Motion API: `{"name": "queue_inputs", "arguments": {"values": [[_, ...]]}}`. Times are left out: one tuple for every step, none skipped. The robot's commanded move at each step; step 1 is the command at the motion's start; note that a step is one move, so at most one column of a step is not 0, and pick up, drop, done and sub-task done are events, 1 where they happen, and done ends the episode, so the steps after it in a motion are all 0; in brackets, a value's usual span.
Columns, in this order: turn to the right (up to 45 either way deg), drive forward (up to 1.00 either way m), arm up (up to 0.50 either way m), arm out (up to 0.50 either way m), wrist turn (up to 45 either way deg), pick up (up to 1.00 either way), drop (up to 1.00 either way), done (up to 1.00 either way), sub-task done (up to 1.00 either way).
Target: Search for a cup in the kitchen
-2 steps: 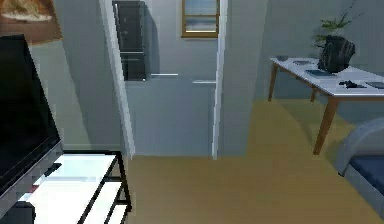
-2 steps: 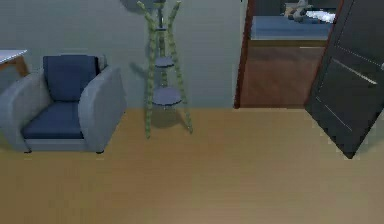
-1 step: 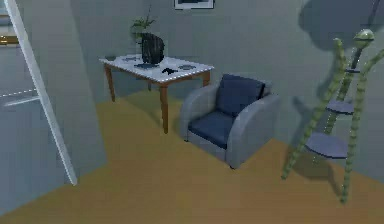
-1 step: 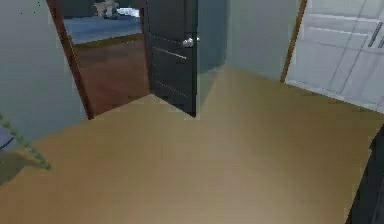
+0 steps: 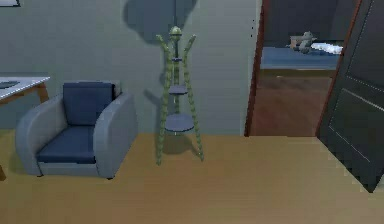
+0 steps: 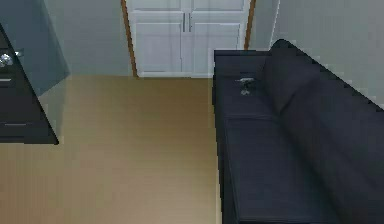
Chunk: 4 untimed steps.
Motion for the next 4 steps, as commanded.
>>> {"name": "queue_inputs", "arguments": {"values": [[0.0,0.15,0.00,0.00,0.0,0.00,0.00,0.00,0.00],[-45.0,0.00,0.00,0.00,0.0,0.00,0.00,0.00,0.00],[-33.0,0.00,0.00,0.00,0.0,0.00,0.00,0.00,0.00],[0.0,1.00,0.00,0.00,0.0,0.00,0.00,0.00,0.00]]}}
